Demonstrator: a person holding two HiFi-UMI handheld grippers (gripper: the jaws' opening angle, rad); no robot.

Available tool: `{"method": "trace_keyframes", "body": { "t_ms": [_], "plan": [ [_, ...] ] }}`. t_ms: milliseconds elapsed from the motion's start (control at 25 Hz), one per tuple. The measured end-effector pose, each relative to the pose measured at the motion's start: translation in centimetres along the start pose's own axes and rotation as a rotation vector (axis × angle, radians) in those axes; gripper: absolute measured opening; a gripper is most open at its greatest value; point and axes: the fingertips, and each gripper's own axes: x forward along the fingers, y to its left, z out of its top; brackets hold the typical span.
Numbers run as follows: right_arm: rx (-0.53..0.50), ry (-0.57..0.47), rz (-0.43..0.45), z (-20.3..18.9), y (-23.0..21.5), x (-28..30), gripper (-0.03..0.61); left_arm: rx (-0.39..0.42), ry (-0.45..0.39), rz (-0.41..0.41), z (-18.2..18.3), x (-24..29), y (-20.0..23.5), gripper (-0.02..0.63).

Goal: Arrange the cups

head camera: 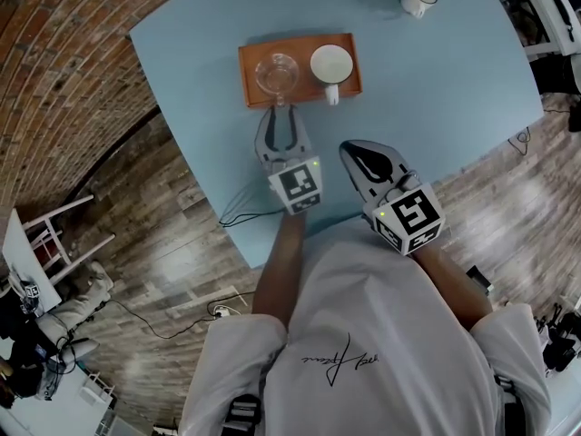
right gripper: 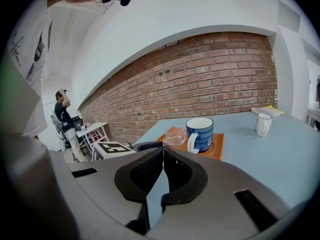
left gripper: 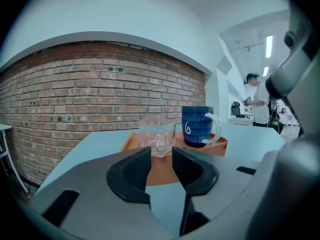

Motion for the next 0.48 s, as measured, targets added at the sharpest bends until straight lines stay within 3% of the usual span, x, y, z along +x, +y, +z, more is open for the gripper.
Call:
{"method": "trace_keyframes", "body": {
  "t_ms": [480],
  "plan": [
    [0.047, -0.067, -0.005, 0.9, 0.3, -0.4, 0.023, 0.037, -0.023, -0.085, 1.9, -2.5, 0.8, 0.112]
  ]
}}
